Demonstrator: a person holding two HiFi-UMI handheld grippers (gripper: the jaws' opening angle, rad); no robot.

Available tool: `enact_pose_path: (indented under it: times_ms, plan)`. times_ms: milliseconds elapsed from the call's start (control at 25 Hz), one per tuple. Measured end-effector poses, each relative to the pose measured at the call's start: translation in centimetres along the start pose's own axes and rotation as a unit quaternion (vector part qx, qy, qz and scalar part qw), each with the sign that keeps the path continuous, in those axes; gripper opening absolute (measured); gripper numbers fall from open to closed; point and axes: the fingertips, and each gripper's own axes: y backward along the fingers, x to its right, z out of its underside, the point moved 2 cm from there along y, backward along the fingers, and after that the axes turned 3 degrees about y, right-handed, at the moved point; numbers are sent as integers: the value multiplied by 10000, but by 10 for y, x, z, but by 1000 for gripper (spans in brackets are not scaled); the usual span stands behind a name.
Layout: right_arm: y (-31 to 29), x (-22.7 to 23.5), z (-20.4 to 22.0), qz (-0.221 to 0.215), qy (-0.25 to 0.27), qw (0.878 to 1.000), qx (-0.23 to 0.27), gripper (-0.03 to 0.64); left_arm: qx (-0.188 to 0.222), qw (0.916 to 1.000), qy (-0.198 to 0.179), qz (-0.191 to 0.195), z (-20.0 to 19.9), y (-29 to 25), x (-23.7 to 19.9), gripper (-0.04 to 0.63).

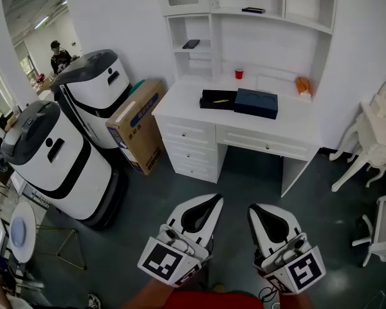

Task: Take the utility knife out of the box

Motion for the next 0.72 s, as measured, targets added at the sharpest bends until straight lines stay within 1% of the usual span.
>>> enact_pose_path:
  times_ms: [160,280,360,480,520,600,640,720]
  plan:
    - [-33,29,6,94,62,9999,65,-5,12,9999,-97,32,6,-28,-36,15]
    - [-67,51,12,225,51,9997,75,-5,-200,9997,-67,104,10,-52,-68,16]
    - [-91,63,17,299,68,9995,43,-5,-66,9998,-114,142,8,-68,-94,17]
    - [-128,81,27,302,188,9994,-22,-5,125,9996,-124,219,4,-92,-135,15]
    - [-140,88,30,346,203,9992,-11,-5,122,9996,-103,249,4,-100,-147,15]
    - [-164,102,31,521,187,9984,66,-5,-124,9994,-10,316,8,-112,-169,16]
    - [-175,108,32,587,186,9981,75,-5,-182,9992,18,352,10,-118,-180,16]
    - [-194,118,37,668,195,9976,15,-5,-132,9991,10,400,11,-129,-200,17]
